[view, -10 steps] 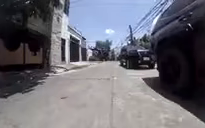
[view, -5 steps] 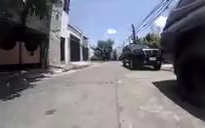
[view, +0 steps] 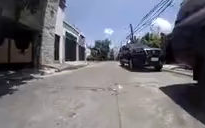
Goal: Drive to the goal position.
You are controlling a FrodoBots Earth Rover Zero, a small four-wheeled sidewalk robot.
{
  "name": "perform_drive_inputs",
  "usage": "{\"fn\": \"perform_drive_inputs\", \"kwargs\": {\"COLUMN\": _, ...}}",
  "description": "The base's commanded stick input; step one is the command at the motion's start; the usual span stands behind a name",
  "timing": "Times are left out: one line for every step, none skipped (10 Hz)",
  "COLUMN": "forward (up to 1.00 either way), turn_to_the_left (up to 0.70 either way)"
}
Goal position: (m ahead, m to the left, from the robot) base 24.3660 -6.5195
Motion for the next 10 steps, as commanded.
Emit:
{"fn": "perform_drive_inputs", "kwargs": {"forward": 1.0, "turn_to_the_left": -0.35}}
{"fn": "perform_drive_inputs", "kwargs": {"forward": 1.0, "turn_to_the_left": -0.28}}
{"fn": "perform_drive_inputs", "kwargs": {"forward": 1.0, "turn_to_the_left": 0.02}}
{"fn": "perform_drive_inputs", "kwargs": {"forward": 1.0, "turn_to_the_left": -0.29}}
{"fn": "perform_drive_inputs", "kwargs": {"forward": 1.0, "turn_to_the_left": -0.08}}
{"fn": "perform_drive_inputs", "kwargs": {"forward": 1.0, "turn_to_the_left": 0.05}}
{"fn": "perform_drive_inputs", "kwargs": {"forward": 1.0, "turn_to_the_left": 0.05}}
{"fn": "perform_drive_inputs", "kwargs": {"forward": 1.0, "turn_to_the_left": 0.05}}
{"fn": "perform_drive_inputs", "kwargs": {"forward": 1.0, "turn_to_the_left": -0.08}}
{"fn": "perform_drive_inputs", "kwargs": {"forward": 1.0, "turn_to_the_left": -0.26}}
